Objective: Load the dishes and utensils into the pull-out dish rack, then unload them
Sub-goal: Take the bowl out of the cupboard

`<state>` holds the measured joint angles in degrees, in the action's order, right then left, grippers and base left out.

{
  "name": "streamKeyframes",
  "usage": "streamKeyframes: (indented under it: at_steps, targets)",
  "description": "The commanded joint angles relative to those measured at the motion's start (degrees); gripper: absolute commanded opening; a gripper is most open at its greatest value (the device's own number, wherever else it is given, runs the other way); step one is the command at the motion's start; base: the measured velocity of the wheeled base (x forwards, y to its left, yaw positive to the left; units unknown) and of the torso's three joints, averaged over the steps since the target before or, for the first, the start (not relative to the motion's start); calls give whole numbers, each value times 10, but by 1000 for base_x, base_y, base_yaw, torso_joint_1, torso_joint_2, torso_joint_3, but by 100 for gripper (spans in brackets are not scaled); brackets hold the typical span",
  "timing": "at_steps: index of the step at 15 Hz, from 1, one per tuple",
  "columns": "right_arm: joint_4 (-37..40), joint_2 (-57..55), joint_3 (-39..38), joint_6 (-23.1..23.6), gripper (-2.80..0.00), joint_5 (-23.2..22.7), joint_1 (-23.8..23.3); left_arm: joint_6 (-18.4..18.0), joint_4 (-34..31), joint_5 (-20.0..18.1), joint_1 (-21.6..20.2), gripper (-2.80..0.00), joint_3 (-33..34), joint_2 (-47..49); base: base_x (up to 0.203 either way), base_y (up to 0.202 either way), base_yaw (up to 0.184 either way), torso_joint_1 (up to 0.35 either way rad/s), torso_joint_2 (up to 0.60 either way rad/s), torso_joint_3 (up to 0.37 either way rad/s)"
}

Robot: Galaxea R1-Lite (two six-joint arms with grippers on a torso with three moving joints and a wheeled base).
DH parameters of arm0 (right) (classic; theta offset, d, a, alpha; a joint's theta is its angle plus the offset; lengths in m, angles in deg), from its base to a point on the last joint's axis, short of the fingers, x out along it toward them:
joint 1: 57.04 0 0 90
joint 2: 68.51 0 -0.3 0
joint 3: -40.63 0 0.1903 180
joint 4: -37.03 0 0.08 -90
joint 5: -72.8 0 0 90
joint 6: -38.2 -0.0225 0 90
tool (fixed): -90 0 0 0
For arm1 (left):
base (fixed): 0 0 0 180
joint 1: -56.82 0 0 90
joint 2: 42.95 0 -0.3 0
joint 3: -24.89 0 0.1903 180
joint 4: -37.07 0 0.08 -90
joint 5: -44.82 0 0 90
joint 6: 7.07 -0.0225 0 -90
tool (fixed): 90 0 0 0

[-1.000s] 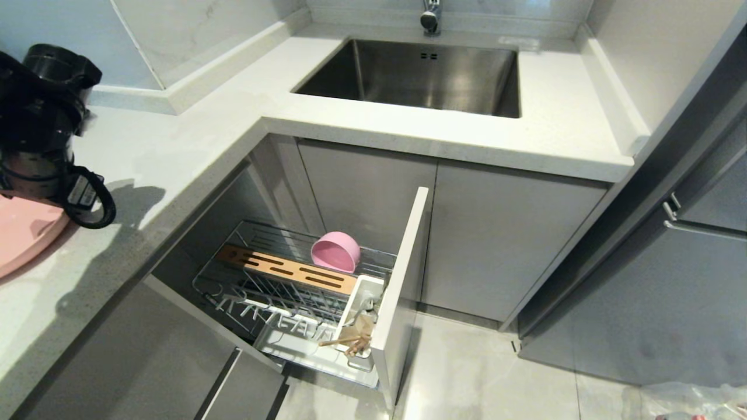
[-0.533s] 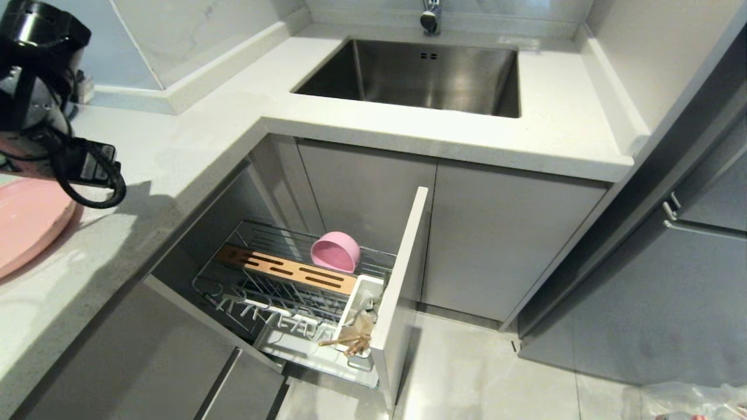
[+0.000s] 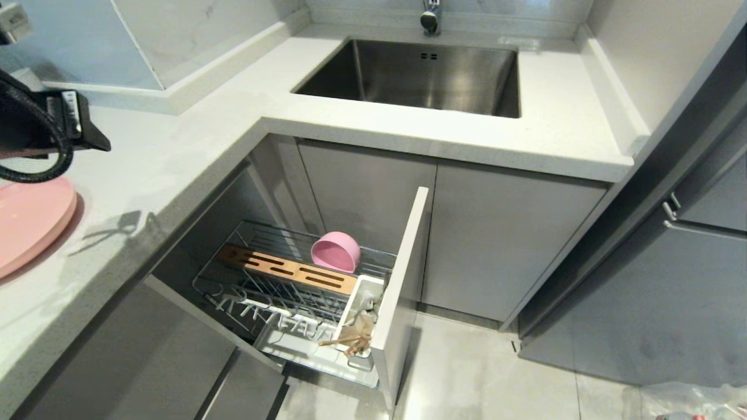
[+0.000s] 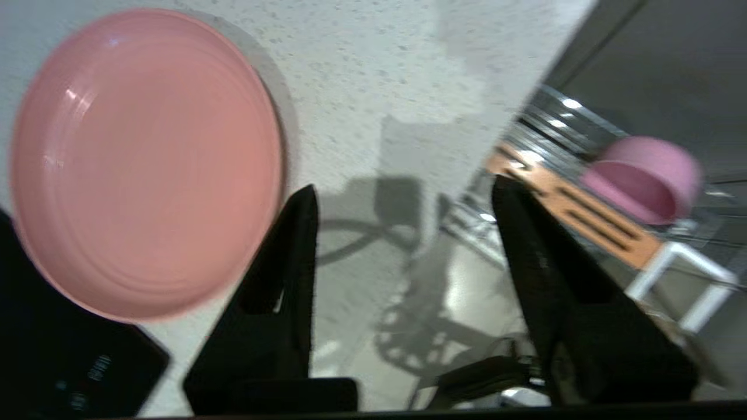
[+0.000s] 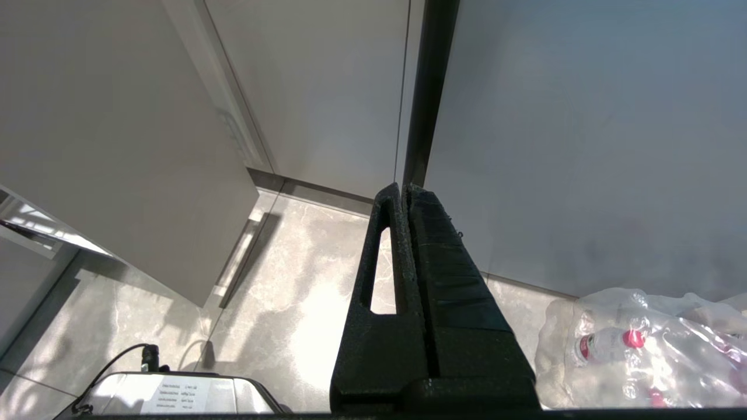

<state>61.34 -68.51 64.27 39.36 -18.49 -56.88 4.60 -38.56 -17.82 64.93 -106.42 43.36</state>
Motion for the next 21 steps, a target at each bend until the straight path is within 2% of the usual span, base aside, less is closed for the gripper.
streamKeyframes:
  at_steps: [1, 4, 6, 10, 13, 18, 21]
  targets:
    - [0, 0, 0, 0, -280, 0, 0, 43, -2, -4, 27, -280, 13, -44, 0, 0, 0, 0, 0, 0]
    - [0, 0, 0, 1, -280, 0, 0, 151, 2, -10, 96, -280, 47, -71, 0, 0, 0, 0, 0, 0]
    - [0, 0, 0, 1, -280, 0, 0, 250, 20, -10, 145, -280, 93, -81, 0, 0, 0, 0, 0, 0]
    - [0, 0, 0, 1, -280, 0, 0, 394, 67, -11, 173, -280, 155, -62, 0, 0, 0, 0, 0, 0]
    - [0, 0, 0, 0, -280, 0, 0, 446, 90, -11, 191, -280, 182, -24, 0, 0, 0, 0, 0, 0]
    - [0, 0, 0, 1, -280, 0, 0, 487, 161, -7, 193, -280, 228, 67, 0, 0, 0, 0, 0, 0]
    - [0, 0, 0, 0, -280, 0, 0, 490, 212, -7, 193, -280, 238, 131, 0, 0, 0, 0, 0, 0]
